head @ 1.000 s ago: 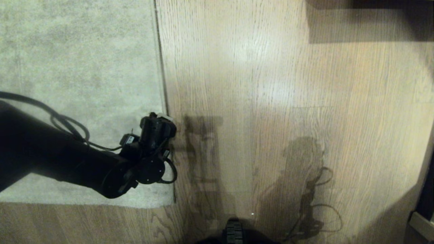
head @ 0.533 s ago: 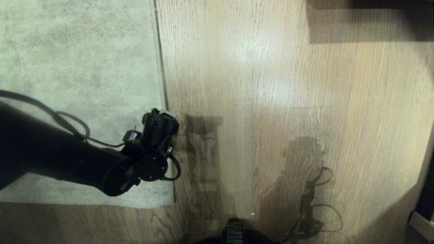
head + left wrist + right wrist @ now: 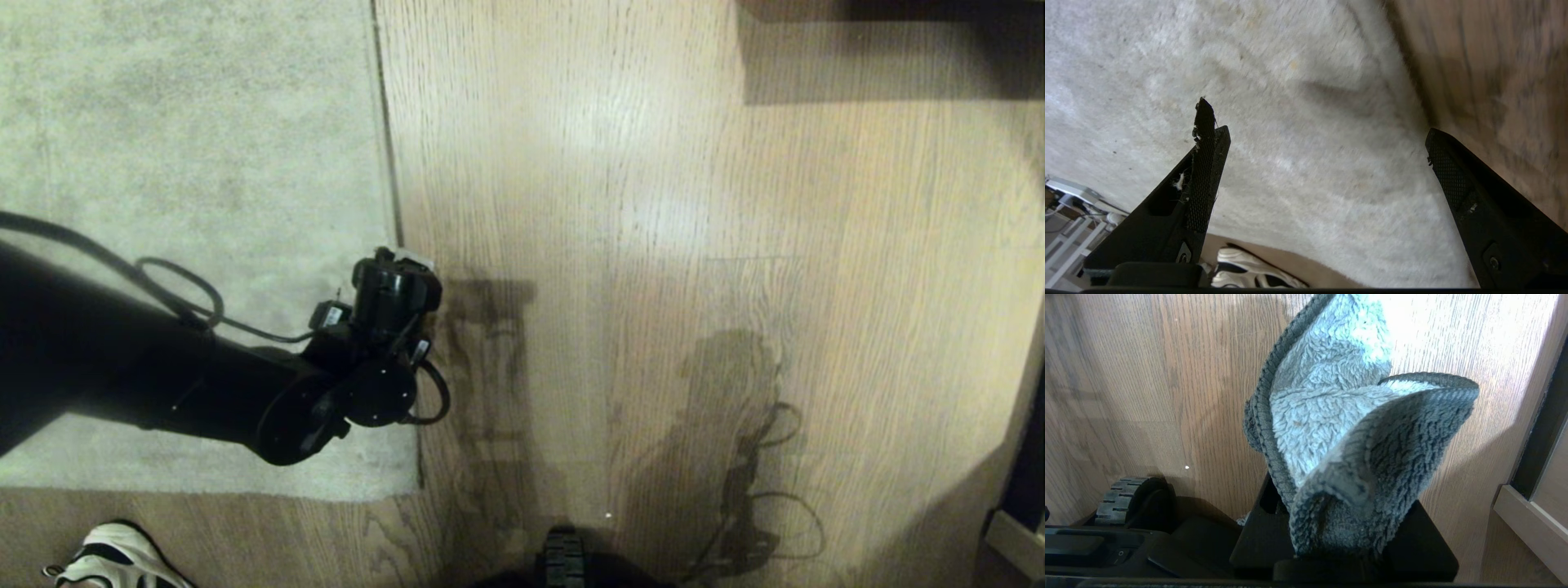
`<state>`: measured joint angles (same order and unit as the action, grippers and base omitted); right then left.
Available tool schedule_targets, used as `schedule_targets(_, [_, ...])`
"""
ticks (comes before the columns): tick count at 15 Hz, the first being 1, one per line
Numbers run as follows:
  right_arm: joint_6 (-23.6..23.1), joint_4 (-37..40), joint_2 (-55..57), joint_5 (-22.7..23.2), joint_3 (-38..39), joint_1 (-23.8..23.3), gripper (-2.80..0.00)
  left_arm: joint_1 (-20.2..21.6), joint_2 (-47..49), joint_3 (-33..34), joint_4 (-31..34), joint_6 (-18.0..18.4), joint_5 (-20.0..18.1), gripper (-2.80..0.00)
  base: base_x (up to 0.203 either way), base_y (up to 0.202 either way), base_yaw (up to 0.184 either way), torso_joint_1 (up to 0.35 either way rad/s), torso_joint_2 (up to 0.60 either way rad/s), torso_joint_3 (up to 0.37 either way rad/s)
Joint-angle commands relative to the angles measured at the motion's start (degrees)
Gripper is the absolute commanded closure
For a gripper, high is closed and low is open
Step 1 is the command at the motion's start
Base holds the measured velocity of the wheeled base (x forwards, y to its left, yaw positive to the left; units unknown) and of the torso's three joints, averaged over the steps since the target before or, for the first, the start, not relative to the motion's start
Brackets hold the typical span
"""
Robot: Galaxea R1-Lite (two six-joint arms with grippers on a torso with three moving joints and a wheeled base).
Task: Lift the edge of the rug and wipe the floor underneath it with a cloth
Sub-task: Lift up the carpet
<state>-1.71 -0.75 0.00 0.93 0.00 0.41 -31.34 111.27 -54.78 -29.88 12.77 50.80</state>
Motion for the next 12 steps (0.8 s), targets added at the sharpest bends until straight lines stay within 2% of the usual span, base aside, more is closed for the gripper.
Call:
schedule_targets(1, [-0.1, 0.0, 0.1, 0.0, 0.0, 0.0, 0.00, 0.0, 2.7, -1.4, -0.3, -0.5, 0.5, -2.80, 0.000, 0.000, 0.000, 0.000, 0.00, 0.000])
schedule_targets(5, [-0.1, 0.0, 0.1, 0.0, 0.0, 0.0, 0.00, 0.0, 5.8, -1.6, -3.2, -1.2, 0.5, -2.80, 0.000, 0.000, 0.000, 0.000, 0.00, 0.000])
schedule_targets(7, [-0.1, 0.0, 0.1, 0.0, 0.0, 0.0, 0.00, 0.0, 7.0, -1.5, -6.2, -0.2, 0.8, -2.80, 0.000, 0.000, 0.000, 0.000, 0.00, 0.000])
schedule_targets(12, [-0.1, 0.0, 0.1, 0.0, 0.0, 0.0, 0.00, 1.8, 6.1, 0.0, -6.8, 3.1, 1.4, -2.80, 0.000, 0.000, 0.000, 0.000, 0.00, 0.000])
